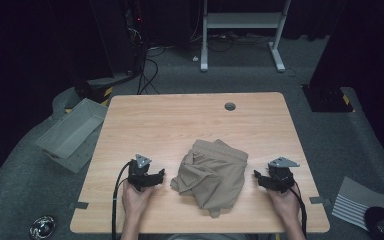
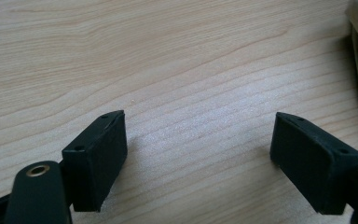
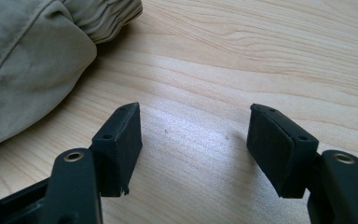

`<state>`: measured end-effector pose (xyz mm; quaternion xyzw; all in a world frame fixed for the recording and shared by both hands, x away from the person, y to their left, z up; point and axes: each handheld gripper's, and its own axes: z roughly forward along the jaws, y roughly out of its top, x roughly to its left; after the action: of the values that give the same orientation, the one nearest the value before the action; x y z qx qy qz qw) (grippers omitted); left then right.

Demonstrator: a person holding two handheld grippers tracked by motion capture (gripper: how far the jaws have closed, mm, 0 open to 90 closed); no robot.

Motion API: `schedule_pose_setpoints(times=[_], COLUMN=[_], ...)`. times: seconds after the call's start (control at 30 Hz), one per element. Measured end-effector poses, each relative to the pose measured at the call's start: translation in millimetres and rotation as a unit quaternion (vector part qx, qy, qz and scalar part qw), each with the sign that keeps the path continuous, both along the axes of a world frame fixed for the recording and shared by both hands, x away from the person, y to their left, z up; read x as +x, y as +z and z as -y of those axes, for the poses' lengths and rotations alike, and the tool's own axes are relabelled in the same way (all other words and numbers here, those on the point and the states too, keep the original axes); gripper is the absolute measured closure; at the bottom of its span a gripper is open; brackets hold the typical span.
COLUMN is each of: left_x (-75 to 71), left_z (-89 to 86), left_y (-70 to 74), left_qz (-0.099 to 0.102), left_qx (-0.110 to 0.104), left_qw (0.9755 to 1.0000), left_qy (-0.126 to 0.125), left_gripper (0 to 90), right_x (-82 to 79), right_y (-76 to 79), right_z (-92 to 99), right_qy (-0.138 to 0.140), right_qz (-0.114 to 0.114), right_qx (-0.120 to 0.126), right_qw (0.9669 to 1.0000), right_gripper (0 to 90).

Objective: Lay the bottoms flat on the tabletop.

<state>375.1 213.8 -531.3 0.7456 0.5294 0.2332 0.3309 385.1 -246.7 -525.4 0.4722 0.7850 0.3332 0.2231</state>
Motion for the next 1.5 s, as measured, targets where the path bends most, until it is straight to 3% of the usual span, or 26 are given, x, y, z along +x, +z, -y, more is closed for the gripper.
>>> schedule_pose_setpoints(times=[1.23,1.5], left_x=[-2.7,-3.4], left_z=[0.5,0.6], left_y=[0.2,0.2], left_qz=[0.002,0.003], left_qx=[0.000,-0.002], left_qw=[1.0000,1.0000], left_qy=[-0.004,-0.004], left_gripper=[22.2,22.8], right_x=[0.1,-14.6], right_y=[-0.1,6.8], right_z=[-0.4,-7.4], right_qy=[0.010,0.046], right_qz=[-0.008,0.014], right_qx=[0.007,0.014], right_qw=[0.9999,0.9987], right_gripper=[33.4,34.3])
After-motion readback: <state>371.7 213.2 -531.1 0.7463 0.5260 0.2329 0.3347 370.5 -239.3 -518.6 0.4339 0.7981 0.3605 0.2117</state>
